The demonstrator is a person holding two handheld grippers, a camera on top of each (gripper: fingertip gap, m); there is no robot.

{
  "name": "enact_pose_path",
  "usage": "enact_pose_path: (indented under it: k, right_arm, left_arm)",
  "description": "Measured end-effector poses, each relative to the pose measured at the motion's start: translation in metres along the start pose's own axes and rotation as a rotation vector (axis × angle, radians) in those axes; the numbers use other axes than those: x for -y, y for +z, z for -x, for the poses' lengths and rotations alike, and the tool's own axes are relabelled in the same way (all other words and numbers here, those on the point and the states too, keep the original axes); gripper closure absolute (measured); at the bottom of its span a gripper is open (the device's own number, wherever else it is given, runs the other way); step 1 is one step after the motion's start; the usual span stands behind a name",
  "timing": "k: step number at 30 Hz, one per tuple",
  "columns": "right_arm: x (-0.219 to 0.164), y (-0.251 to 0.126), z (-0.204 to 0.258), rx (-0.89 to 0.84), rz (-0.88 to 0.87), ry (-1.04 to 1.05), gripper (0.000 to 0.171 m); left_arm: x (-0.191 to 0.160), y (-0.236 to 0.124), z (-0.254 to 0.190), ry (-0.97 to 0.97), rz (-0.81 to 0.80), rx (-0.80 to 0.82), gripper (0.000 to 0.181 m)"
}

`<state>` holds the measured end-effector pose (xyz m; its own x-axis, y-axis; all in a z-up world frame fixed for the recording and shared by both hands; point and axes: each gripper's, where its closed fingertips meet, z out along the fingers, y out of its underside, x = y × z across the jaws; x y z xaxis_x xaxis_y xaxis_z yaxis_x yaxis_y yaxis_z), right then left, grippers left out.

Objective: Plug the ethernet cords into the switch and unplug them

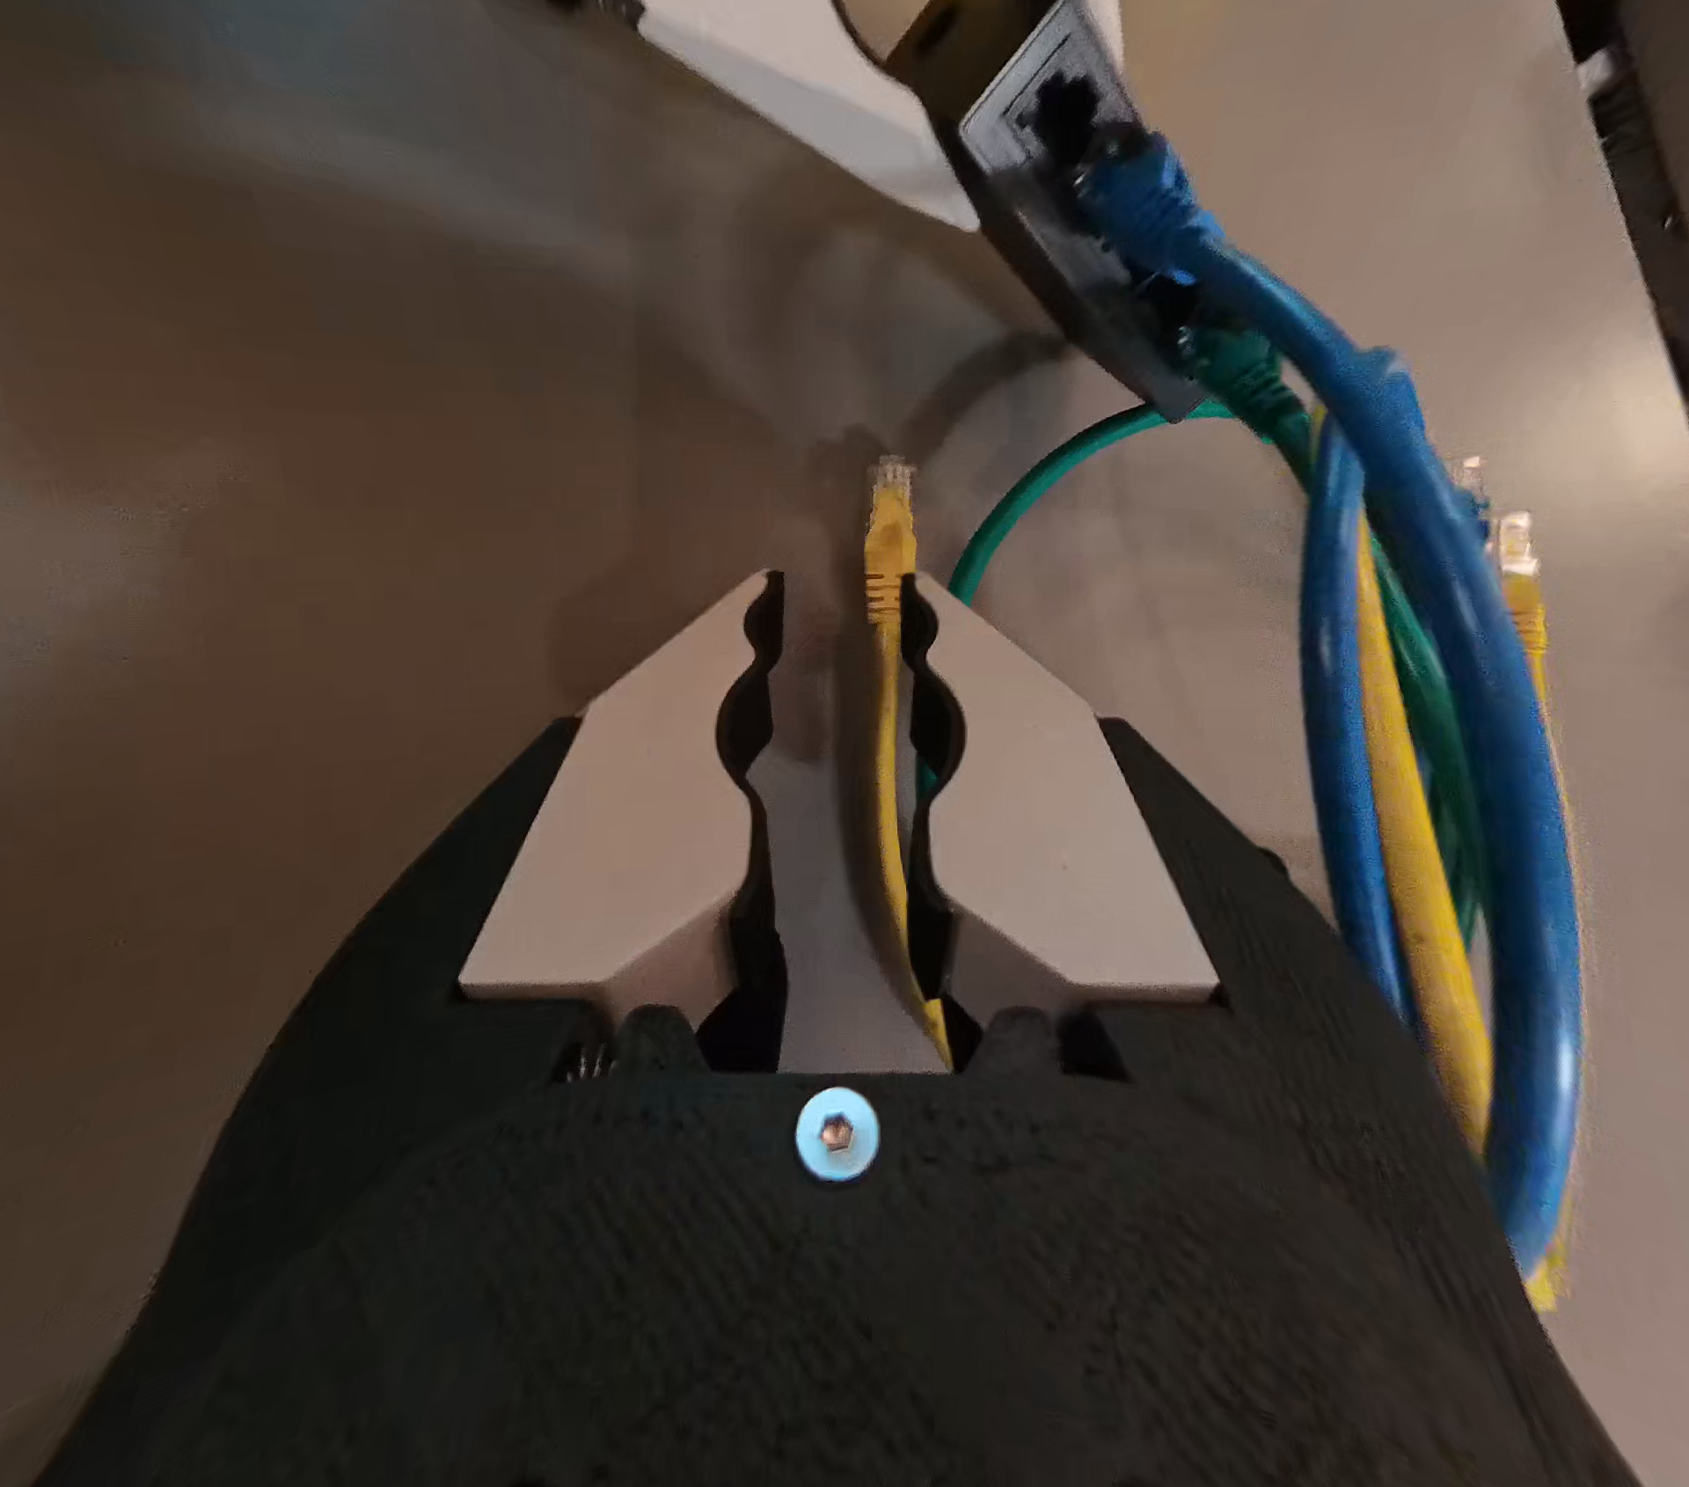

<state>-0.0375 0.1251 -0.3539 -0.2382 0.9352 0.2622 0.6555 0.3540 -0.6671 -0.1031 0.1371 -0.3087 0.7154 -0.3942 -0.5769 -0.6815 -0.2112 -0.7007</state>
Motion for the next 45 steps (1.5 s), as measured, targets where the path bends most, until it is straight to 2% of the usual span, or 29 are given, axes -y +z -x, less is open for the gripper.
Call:
enact_pose_path:
  k: [1,4,11,16,22,26,33,43,45]
  right_arm:
    - [-0.002,0.003,-0.001,-0.010,0.023,-0.015,0.147]
    - [-0.005,0.007,-0.007,-0.039,0.061,-0.017,0.148]
    - [-0.005,0.005,-0.008,-0.036,0.055,0.138,0.148]
    - [-0.003,-0.012,-0.006,-0.038,0.033,0.164,0.143]
    - [-0.022,-0.027,-0.008,-0.047,0.045,0.192,0.154]
    - [-0.033,-0.020,-0.007,-0.029,0.078,0.219,0.152]
    - [-0.023,-0.016,0.001,0.092,0.026,0.297,0.155]
    - [-0.009,-0.015,-0.016,-0.027,-0.082,0.225,0.154]
    - [-0.012,-0.013,-0.016,-0.024,-0.057,0.224,0.154]
  left_arm:
    - [0.000,0.000,0.000,-0.005,-0.003,0.000,0.158]
    - [-0.001,0.000,0.001,-0.020,-0.012,0.002,0.158]
    - [-0.001,0.000,0.001,-0.039,-0.027,0.005,0.159]
    - [-0.002,-0.001,0.000,-0.032,-0.031,0.012,0.159]
    - [-0.001,-0.001,-0.001,-0.014,-0.040,0.022,0.158]
    - [-0.001,-0.001,-0.002,0.001,-0.040,0.028,0.158]
    - [-0.001,-0.001,-0.002,0.008,-0.042,0.033,0.159]
    - [-0.003,-0.001,-0.003,0.026,-0.044,0.040,0.159]
    - [-0.003,-0.001,-0.003,0.025,-0.046,0.041,0.159]
